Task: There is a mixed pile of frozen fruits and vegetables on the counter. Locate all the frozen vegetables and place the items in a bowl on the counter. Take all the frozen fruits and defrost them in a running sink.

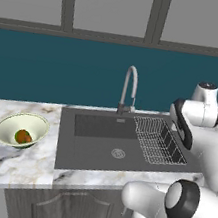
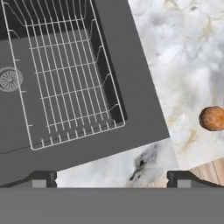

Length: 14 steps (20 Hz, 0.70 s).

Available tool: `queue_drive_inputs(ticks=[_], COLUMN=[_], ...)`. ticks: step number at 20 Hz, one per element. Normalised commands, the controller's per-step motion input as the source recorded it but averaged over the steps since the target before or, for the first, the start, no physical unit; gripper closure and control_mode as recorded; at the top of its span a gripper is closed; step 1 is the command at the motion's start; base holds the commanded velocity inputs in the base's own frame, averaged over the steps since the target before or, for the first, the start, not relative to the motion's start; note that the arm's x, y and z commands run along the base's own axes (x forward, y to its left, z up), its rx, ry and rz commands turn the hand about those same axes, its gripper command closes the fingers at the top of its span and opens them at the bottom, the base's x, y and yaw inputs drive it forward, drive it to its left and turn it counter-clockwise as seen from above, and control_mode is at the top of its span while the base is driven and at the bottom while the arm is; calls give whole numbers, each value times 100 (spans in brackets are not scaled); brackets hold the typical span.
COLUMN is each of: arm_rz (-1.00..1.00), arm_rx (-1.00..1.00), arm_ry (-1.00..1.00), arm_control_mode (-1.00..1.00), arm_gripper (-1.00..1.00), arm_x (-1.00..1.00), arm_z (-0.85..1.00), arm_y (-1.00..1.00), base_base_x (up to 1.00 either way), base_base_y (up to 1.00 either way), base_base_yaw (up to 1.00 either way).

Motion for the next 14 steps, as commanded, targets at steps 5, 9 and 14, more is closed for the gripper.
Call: queue_drive_inputs(ticks=[5,9,14], arm_rz=[-24,-24,-23], arm_rx=[3,3,2], arm_ry=[4,2,1], arm_control_mode=[-100,-100,-100], arm_gripper=[-100,-100,-100], arm_x=[0,0,0], arm_z=[0,0,0], arm_y=[-39,-28,-26], base_base_x=[0,0,0], base_base_y=[0,0,0], base_base_yaw=[0,0,0])
